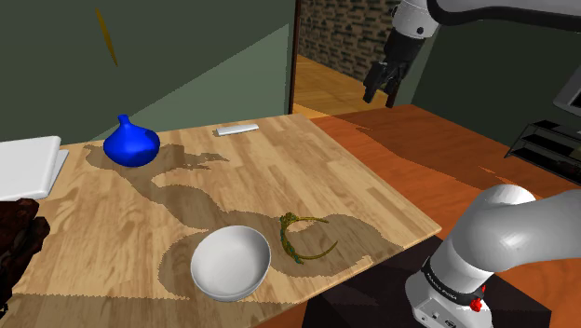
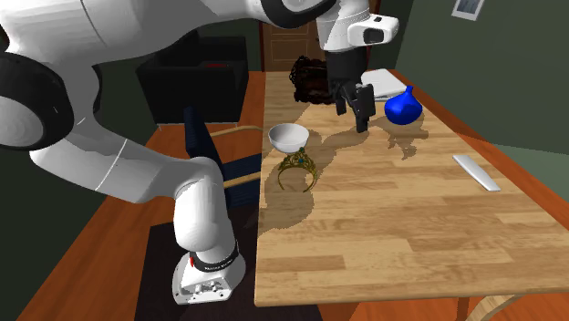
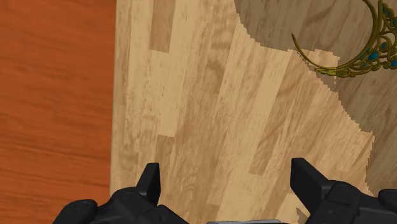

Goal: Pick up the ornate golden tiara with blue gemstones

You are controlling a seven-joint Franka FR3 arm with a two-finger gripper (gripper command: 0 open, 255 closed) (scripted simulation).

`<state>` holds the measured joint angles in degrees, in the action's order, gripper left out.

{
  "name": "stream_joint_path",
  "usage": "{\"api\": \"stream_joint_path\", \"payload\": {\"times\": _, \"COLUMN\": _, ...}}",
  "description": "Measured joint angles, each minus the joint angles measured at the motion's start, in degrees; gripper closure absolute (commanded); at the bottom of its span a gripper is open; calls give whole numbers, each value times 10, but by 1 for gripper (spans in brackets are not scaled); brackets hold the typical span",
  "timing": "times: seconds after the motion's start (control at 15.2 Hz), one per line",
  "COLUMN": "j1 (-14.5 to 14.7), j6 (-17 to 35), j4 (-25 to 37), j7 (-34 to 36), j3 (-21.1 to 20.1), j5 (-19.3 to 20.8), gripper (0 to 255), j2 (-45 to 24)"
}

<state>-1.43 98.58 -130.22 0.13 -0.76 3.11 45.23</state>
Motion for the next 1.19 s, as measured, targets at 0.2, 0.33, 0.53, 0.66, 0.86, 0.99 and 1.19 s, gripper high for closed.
{"api": "stream_joint_path", "payload": {"times": 0.2, "j1": 3, "j6": 12, "j4": -21, "j7": 15, "j3": -12, "j5": -5, "gripper": 0, "j2": 6}}
{"api": "stream_joint_path", "payload": {"times": 0.33, "j1": 9, "j6": 21, "j4": -44, "j7": 41, "j3": -35, "j5": -16, "gripper": 0, "j2": 15}}
{"api": "stream_joint_path", "payload": {"times": 0.53, "j1": 17, "j6": 46, "j4": -82, "j7": 77, "j3": -66, "j5": -32, "gripper": 0, "j2": 22}}
{"api": "stream_joint_path", "payload": {"times": 0.66, "j1": 23, "j6": 63, "j4": -103, "j7": 100, "j3": -87, "j5": -42, "gripper": 0, "j2": 22}}
{"api": "stream_joint_path", "payload": {"times": 0.86, "j1": 34, "j6": 93, "j4": -132, "j7": 141, "j3": -124, "j5": -62, "gripper": 0, "j2": 15}}
{"api": "stream_joint_path", "payload": {"times": 0.99, "j1": 42, "j6": 109, "j4": -150, "j7": 166, "j3": -147, "j5": -74, "gripper": 0, "j2": 13}}
{"api": "stream_joint_path", "payload": {"times": 1.19, "j1": 52, "j6": 145, "j4": -172, "j7": 207, "j3": -187, "j5": -93, "gripper": 0, "j2": -7}}
